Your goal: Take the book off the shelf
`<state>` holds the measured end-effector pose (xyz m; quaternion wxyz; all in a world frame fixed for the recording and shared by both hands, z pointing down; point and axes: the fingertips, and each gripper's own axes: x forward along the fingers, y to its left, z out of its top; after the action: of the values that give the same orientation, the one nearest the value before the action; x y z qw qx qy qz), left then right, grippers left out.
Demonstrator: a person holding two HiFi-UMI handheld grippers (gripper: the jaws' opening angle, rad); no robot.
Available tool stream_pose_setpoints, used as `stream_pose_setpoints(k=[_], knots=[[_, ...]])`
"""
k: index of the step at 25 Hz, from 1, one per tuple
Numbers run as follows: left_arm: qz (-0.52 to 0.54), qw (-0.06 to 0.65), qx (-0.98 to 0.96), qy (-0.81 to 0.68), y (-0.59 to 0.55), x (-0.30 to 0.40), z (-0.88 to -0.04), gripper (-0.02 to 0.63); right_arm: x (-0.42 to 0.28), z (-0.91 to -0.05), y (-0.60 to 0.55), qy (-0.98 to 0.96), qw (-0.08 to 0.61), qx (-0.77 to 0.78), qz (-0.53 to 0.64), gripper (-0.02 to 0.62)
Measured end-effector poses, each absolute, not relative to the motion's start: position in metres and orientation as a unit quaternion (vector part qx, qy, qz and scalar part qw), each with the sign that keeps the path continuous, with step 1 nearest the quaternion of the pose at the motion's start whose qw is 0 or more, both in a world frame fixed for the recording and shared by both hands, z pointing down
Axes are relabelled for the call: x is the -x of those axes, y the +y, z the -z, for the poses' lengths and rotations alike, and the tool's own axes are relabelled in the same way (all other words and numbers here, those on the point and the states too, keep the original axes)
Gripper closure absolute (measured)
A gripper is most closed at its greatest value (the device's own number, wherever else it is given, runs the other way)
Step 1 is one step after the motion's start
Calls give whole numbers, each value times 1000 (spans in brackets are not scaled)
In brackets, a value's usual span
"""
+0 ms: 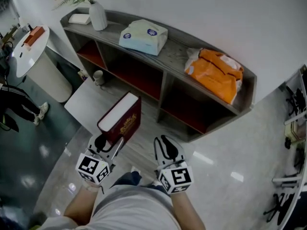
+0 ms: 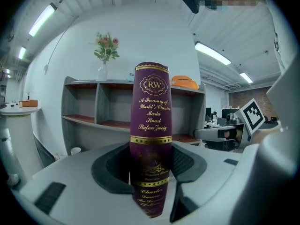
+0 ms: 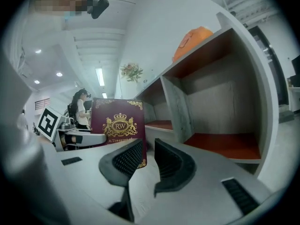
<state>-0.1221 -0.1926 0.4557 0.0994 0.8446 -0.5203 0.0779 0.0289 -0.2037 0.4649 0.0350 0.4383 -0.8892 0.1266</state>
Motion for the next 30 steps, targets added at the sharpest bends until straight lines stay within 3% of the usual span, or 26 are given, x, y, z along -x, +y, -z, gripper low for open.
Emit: stream_pose_setpoints(k=[30], knots=[[-76, 122, -838, -527, -177, 135, -467, 387, -16, -470, -204, -893, 49, -428, -129, 512]])
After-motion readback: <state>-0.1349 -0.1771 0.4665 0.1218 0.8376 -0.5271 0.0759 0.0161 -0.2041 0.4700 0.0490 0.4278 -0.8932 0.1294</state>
